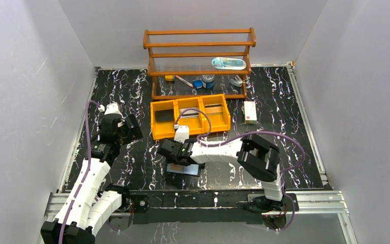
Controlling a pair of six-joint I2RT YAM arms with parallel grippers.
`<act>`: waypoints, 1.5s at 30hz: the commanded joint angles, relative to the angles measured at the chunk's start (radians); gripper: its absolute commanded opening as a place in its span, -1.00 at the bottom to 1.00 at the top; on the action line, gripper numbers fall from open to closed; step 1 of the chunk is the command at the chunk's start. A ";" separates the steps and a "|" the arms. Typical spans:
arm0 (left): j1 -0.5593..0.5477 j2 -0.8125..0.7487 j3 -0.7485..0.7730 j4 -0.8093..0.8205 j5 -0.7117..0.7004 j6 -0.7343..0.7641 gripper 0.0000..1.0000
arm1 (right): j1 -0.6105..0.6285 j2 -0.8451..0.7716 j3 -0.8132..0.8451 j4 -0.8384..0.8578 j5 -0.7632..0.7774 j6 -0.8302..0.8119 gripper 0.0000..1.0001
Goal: Take the credit cards out of the card holder
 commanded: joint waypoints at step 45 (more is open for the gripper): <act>0.003 -0.056 -0.211 0.102 0.774 -0.344 0.70 | -0.147 -0.185 -0.445 0.505 -0.357 0.091 0.40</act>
